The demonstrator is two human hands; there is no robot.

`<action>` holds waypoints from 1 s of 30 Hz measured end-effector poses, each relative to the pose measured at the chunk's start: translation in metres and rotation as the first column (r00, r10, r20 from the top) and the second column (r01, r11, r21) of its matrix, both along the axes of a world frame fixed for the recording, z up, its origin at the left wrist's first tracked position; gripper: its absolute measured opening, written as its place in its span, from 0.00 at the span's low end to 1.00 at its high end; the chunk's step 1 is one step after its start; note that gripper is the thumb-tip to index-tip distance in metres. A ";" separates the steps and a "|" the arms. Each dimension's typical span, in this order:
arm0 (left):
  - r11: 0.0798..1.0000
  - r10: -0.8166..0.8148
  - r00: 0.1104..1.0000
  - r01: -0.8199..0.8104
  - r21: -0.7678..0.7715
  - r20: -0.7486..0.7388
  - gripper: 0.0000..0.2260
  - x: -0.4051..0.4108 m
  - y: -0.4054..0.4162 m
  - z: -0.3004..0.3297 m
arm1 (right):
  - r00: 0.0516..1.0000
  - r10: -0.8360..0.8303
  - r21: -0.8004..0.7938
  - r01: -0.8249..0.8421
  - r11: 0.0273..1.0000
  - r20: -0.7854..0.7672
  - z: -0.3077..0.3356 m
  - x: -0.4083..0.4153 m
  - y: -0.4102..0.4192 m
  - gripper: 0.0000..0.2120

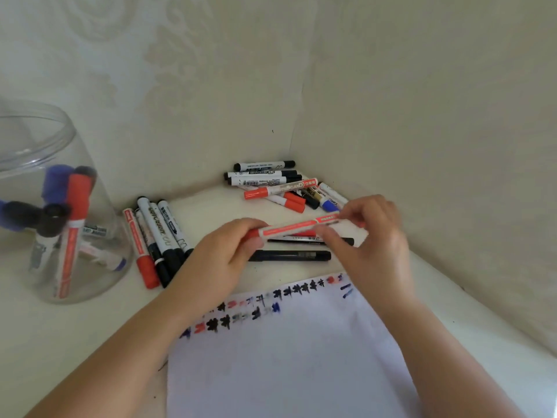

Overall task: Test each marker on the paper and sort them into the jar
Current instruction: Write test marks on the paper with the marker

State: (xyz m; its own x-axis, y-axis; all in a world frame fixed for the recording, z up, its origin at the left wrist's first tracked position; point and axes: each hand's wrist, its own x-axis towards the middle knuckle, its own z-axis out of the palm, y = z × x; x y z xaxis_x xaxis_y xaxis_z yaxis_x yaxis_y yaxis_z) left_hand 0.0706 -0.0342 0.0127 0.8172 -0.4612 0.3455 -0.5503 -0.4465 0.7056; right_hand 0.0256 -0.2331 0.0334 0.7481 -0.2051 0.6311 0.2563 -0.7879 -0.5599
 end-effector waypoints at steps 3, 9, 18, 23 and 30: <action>0.999 -0.034 0.994 0.032 -0.022 -0.103 0.09 -0.004 0.000 0.002 | 0.911 0.222 0.488 -0.026 0.872 -0.348 0.003 -0.002 0.000 0.20; 0.964 -0.203 0.978 0.190 0.188 0.055 0.12 -0.021 -0.016 0.001 | 0.666 0.698 0.768 -0.294 0.569 -0.262 -0.001 -0.007 0.014 0.06; 0.960 -0.215 0.956 0.168 0.224 0.202 0.19 -0.026 -0.017 0.014 | 0.672 0.728 0.817 -0.339 0.466 -0.136 -0.002 -0.012 0.019 0.11; 0.978 -0.124 0.971 0.085 0.188 0.205 0.14 -0.022 -0.013 0.013 | 0.660 0.742 0.819 -0.360 0.447 -0.116 -0.001 -0.011 0.016 0.08; 0.896 -0.199 0.979 0.170 0.409 0.029 0.37 -0.012 0.013 -0.006 | 0.689 0.472 0.630 -0.029 0.776 -0.550 0.004 -0.005 0.006 0.09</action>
State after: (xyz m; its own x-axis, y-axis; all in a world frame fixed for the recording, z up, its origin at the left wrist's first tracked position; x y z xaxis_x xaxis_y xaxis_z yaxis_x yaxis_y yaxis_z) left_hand 0.0589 -0.0207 0.0064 0.6847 -0.7132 0.1503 -0.6912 -0.5699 0.4443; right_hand 0.0207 -0.2267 0.0375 0.9784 -0.0703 -0.1946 -0.2063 -0.2561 -0.9444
